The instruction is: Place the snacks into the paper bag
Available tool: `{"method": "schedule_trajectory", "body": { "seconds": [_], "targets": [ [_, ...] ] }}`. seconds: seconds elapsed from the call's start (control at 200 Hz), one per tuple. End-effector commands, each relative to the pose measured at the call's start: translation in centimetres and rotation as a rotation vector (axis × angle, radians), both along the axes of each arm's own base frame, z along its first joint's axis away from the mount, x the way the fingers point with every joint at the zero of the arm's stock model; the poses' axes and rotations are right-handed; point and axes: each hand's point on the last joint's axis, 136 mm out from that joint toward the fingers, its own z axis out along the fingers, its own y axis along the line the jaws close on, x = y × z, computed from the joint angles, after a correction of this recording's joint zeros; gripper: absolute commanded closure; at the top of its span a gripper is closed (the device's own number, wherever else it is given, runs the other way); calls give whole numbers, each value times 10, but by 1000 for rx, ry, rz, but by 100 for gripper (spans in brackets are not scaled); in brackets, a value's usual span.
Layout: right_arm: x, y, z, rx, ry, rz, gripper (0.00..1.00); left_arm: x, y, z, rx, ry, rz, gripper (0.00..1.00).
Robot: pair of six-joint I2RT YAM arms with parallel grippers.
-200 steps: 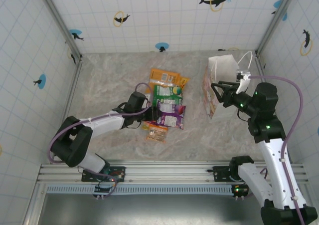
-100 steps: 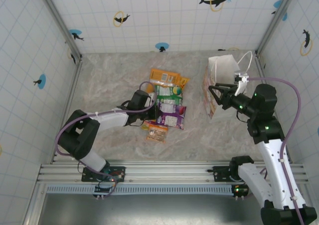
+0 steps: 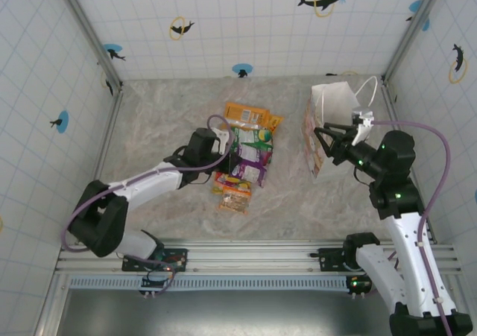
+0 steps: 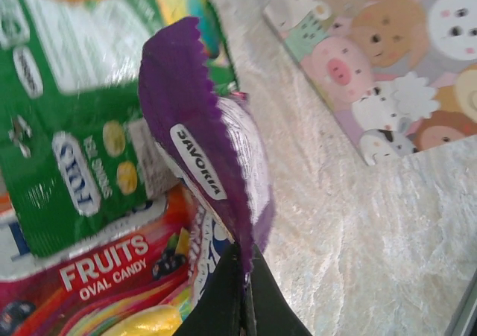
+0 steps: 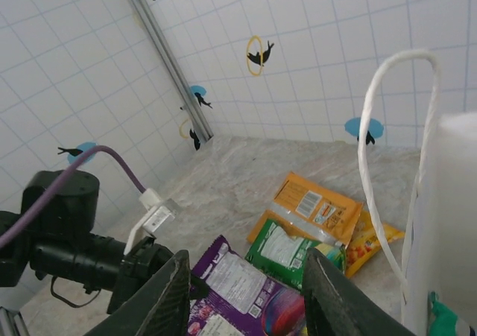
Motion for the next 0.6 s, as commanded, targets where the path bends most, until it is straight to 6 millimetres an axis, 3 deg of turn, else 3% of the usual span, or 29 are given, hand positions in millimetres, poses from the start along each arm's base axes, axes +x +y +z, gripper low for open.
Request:
{"method": "schedule_trajectory", "body": {
  "seconds": [0.0,0.225,0.595],
  "targets": [
    [-4,3,36,-6,-131,31,57,-6,-6,39,10,-167,-140,100],
    [-6,13,47,-21,-180,102,55,-26,-7,75,23,-307,-295,100],
    [-12,27,50,-6,-192,219,46,-40,-5,131,-61,-509,-348,100]
  ]
}}
